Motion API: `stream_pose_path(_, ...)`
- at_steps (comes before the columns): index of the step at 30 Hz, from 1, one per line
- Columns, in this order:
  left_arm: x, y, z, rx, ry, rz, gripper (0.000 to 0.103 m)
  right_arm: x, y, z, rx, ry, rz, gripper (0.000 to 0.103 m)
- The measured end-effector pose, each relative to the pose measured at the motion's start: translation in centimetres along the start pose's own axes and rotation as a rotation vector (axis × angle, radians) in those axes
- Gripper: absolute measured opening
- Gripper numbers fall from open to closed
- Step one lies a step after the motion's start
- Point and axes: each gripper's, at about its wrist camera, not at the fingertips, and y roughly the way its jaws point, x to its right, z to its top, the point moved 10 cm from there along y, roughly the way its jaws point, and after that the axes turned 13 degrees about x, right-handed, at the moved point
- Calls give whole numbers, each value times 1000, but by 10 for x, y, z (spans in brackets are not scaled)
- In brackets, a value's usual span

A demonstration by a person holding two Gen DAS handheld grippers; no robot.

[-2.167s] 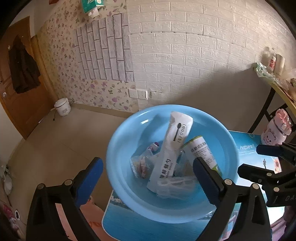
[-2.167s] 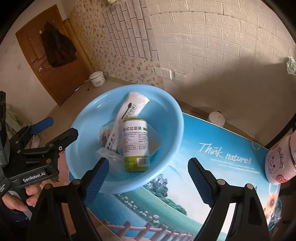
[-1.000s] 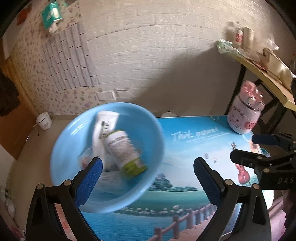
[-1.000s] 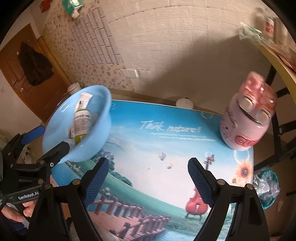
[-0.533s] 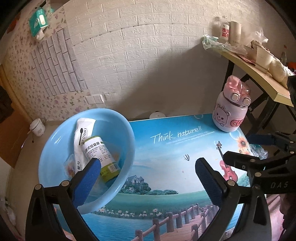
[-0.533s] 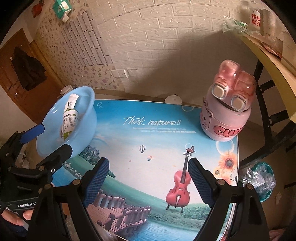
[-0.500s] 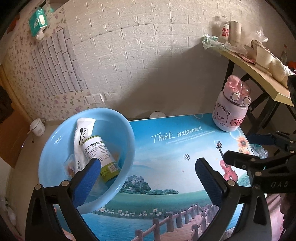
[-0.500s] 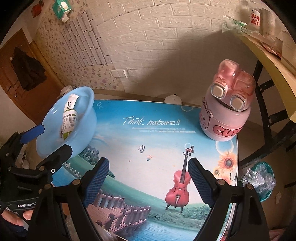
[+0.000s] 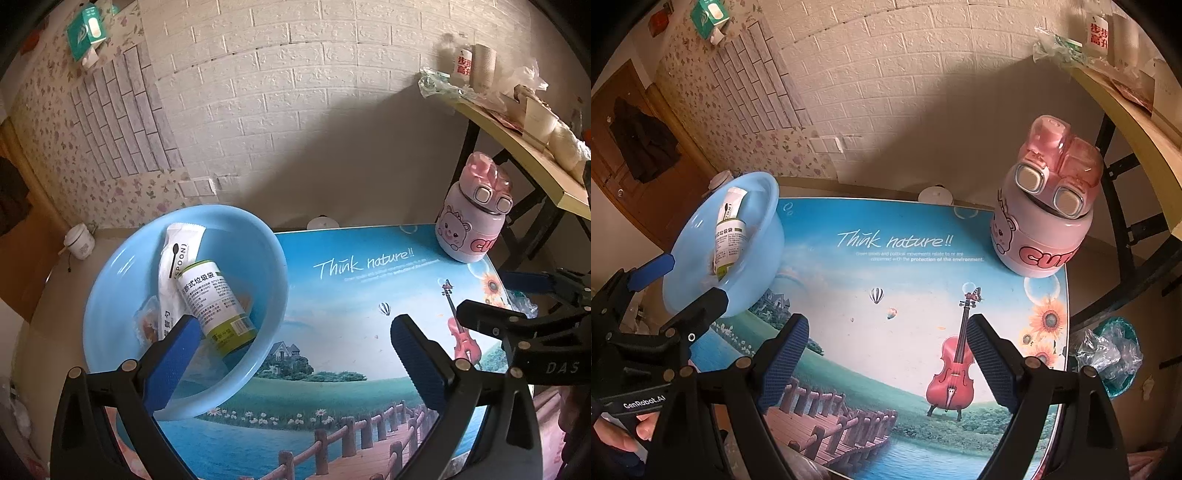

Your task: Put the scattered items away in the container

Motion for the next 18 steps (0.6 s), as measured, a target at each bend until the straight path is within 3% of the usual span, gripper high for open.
stream_pose_path(12,-7,0,-3,2,-16,11,103,-5,4,-4,-12,-4,0,89)
stream_pose_path(18,-10,-4,1,50,13,56,103,-8,4,-6,-15,-8,2,89)
